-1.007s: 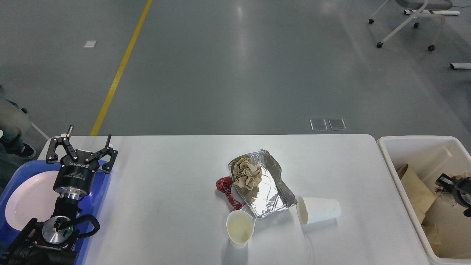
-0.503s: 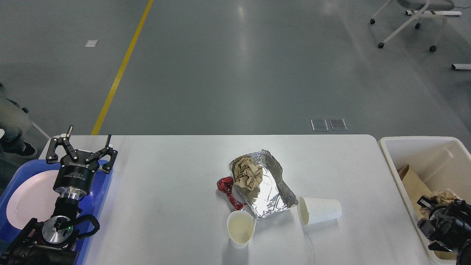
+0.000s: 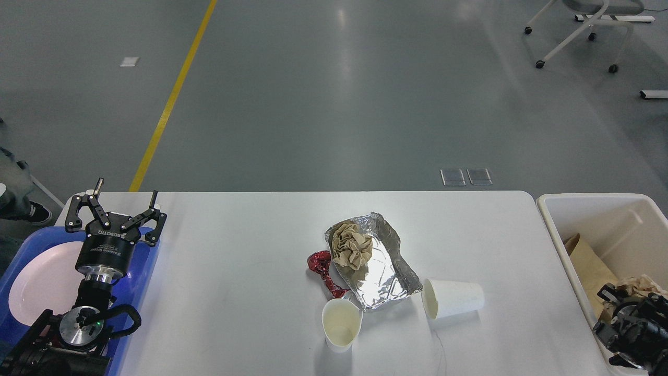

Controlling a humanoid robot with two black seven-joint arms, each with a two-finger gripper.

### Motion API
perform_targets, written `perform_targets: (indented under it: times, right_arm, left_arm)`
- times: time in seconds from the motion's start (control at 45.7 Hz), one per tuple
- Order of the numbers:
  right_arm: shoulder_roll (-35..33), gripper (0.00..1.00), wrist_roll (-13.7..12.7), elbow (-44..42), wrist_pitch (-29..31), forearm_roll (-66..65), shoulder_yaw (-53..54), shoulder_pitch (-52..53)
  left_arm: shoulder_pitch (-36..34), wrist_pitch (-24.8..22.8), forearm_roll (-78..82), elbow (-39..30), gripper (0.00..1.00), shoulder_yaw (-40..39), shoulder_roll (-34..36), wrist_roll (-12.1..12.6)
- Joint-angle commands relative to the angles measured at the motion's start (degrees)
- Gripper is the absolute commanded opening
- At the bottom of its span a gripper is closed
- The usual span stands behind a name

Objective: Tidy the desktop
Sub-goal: 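Lower the crumpled paper into the white bin and release it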

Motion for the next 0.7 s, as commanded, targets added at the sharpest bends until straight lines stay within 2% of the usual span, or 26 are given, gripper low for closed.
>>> perform_targets:
  times: [0.0,0.547,0.678]
  right_arm:
    - [0.1,1.0,0.0,0.2,-1.5,0.0,0.2,-0.1]
    - [-0.6,1.0,0.4,1.2,-0.8,-1.2,-0.1,0.7]
    - [-2.3,1.0,0.6,4.1,0.9,-2.6,-0.5,4.2]
  left_arm:
    - [0.0,0.0,0.0,0.0,0.96,0.0,0.0,0.0]
    - [0.0,0.0,0.0,0.0,0.96,0.0,0.0,0.0]
    - [0.0,0.0,0.0,0.0,0.96,0.0,0.0,0.0]
